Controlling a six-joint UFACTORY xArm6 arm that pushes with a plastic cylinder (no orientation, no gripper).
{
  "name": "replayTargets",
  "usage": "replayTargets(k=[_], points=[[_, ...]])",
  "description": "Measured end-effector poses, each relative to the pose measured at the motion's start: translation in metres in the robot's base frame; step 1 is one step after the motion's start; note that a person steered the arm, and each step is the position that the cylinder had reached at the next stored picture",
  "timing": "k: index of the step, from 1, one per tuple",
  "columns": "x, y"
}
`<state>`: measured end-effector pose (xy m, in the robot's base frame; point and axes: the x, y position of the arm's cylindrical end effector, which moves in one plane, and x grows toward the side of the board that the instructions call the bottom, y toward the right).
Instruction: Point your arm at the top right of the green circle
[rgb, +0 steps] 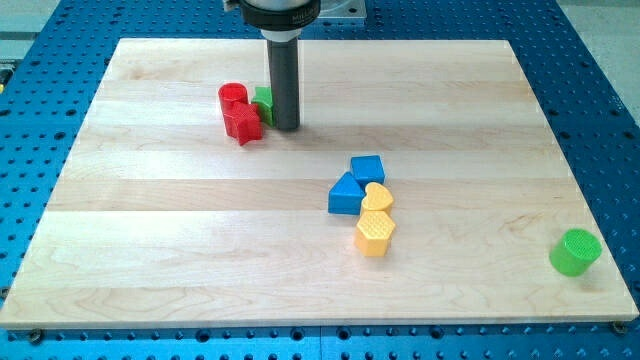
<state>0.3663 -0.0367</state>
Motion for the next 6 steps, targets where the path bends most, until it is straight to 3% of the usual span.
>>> replayTargets(k=[2, 4, 6], points=[[0.01, 0.13], [0.044, 0.304], [0.104, 0.335]])
